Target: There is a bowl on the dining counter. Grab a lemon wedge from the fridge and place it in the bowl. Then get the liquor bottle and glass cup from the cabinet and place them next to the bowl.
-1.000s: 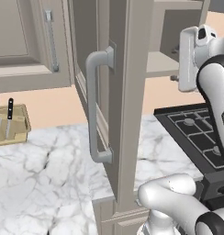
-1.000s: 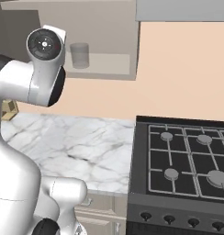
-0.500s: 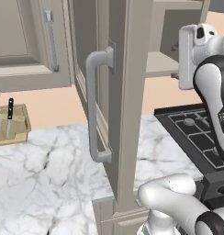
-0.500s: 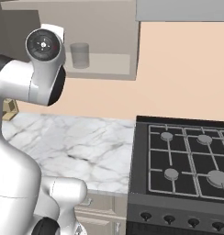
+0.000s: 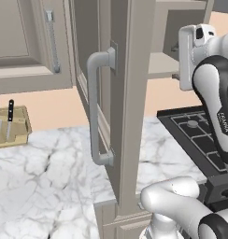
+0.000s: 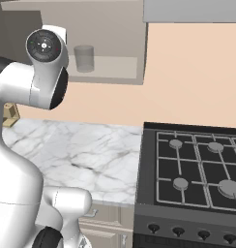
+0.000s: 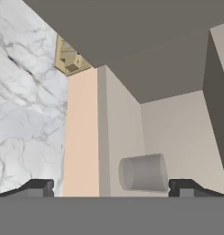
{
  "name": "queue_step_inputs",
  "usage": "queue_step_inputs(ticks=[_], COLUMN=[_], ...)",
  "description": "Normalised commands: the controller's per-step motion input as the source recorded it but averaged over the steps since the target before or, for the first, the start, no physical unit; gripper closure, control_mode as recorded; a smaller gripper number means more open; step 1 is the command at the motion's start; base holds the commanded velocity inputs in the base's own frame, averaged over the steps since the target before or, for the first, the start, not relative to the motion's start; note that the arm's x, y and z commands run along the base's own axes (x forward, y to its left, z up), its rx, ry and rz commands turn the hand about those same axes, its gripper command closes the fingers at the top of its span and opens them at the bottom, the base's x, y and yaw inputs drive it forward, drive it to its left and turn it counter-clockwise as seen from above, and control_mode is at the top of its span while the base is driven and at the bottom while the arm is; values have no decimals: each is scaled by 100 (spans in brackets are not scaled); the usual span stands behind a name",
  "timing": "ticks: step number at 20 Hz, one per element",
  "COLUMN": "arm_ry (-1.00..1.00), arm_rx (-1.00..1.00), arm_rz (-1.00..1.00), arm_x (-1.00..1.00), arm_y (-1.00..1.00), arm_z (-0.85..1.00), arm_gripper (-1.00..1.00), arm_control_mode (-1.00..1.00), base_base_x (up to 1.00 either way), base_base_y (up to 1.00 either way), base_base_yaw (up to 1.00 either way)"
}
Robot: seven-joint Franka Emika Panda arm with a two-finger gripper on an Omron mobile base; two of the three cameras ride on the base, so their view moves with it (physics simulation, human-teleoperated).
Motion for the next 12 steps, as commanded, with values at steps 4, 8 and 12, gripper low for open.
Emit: queue_step_inputs(ticks=[4,8,12], arm_ry=[0,0,0], arm_rx=[-3,-4,-2], arm_rz=[0,0,0], arm_x=[8,16,16], arm_y=[3,7,1], arm_z=[0,0,0], arm_gripper=[-100,-100,-100], arm_control_mode=[-100,-100,-100], base_base_x=[0,0,0], base_base_y=[0,0,0], base_base_yaw=[0,0,0])
